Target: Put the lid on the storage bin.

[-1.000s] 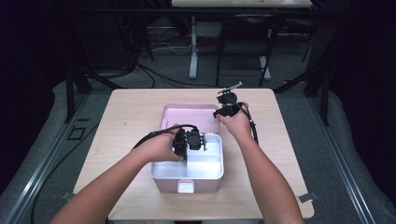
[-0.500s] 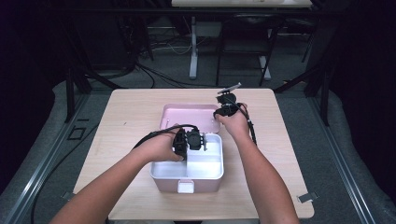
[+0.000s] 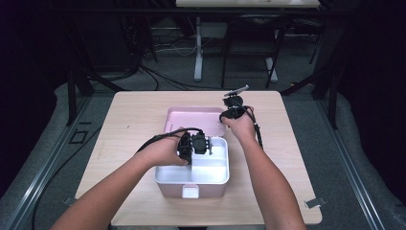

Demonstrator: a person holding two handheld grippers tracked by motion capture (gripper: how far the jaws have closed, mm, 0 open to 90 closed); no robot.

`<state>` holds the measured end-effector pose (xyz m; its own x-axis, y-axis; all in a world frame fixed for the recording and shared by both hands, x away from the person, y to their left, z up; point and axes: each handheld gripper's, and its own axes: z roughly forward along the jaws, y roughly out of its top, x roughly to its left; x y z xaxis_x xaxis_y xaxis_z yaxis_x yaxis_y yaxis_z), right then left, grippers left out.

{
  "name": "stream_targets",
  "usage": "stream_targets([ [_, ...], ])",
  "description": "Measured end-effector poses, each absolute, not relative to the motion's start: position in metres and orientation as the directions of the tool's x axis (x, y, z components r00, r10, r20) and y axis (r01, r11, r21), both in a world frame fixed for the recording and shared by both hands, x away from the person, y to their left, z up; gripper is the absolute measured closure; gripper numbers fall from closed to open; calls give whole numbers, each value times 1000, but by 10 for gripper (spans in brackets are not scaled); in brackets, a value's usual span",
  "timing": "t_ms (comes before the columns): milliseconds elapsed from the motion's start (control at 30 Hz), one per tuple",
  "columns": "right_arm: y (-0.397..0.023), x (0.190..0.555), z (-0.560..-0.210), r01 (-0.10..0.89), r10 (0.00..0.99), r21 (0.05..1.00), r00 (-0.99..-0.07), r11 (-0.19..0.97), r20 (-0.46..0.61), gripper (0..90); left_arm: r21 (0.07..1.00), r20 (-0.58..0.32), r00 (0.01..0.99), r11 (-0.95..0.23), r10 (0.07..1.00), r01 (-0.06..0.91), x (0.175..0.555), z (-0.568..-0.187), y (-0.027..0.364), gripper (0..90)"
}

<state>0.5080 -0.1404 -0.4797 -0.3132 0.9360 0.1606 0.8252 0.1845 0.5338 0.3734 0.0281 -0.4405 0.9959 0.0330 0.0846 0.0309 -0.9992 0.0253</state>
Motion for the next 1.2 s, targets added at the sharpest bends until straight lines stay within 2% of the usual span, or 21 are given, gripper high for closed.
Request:
stream_targets([
  [267, -140, 510, -481, 834, 934, 529, -300, 160, 191, 749, 25, 84, 996, -999, 33, 31, 373, -441, 28, 865],
  [867, -141, 510, -477, 865, 942, 493, -236, 92, 240, 784, 25, 82, 996, -999, 34, 32, 374, -441, 28, 865],
  [1200, -137, 509, -472, 872, 953, 479, -223, 100, 207, 807, 24, 82, 996, -999, 33, 31, 374, -441, 28, 865],
])
